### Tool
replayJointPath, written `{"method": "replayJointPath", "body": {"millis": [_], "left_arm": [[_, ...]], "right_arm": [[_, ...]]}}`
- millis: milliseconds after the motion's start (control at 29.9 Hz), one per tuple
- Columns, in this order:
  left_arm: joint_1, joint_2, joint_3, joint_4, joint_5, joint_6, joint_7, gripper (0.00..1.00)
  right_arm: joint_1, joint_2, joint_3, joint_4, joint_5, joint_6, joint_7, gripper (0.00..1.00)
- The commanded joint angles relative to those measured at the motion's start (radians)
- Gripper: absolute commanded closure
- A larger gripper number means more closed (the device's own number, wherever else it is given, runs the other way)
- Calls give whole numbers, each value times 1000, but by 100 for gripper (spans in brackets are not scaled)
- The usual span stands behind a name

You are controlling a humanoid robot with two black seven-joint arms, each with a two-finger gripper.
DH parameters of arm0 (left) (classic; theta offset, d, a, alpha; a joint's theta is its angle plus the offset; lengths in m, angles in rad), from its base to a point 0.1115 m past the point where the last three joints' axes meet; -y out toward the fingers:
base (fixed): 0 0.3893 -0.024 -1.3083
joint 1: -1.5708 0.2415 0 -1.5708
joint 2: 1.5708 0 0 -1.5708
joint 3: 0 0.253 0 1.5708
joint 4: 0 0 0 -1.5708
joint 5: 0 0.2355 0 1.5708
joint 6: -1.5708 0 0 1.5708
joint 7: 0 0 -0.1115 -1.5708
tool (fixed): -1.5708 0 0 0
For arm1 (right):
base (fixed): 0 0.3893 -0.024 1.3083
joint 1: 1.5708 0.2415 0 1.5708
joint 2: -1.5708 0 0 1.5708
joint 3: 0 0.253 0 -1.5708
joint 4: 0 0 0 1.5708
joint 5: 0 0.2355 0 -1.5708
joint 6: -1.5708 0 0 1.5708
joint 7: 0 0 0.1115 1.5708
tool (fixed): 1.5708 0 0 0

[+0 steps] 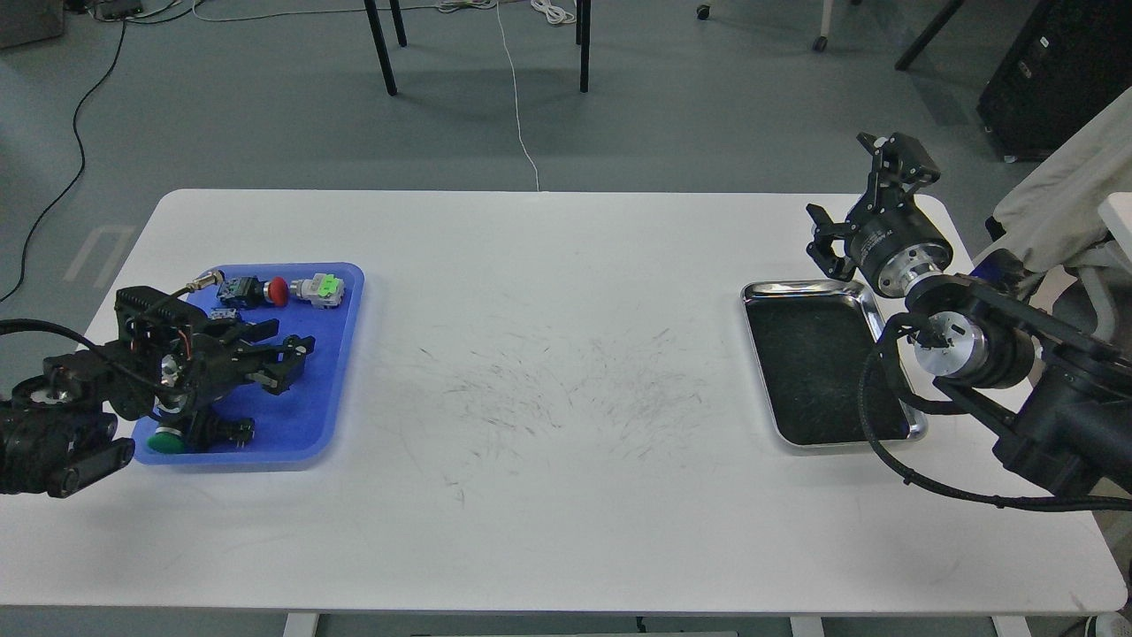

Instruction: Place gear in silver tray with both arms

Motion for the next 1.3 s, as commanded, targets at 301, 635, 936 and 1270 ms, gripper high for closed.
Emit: {"method": "replayJointPath", "body": {"millis": [301, 635, 936, 1270], "left_arm": [[41, -31, -2, 46, -2, 2, 0, 48], [53, -46, -14, 100, -2, 0, 0, 60], [67, -80, -14, 126, -1, 0, 0, 75], [64, -69, -16, 129, -4, -3, 0, 83]], "right_arm": [[-2, -6, 0, 3, 0, 0, 0, 1], [-3, -6, 0, 5, 0, 0, 1, 1], [-5, -9, 0, 5, 0, 1, 1, 1], [-5, -8, 0, 5, -1, 0, 1, 1]]}}
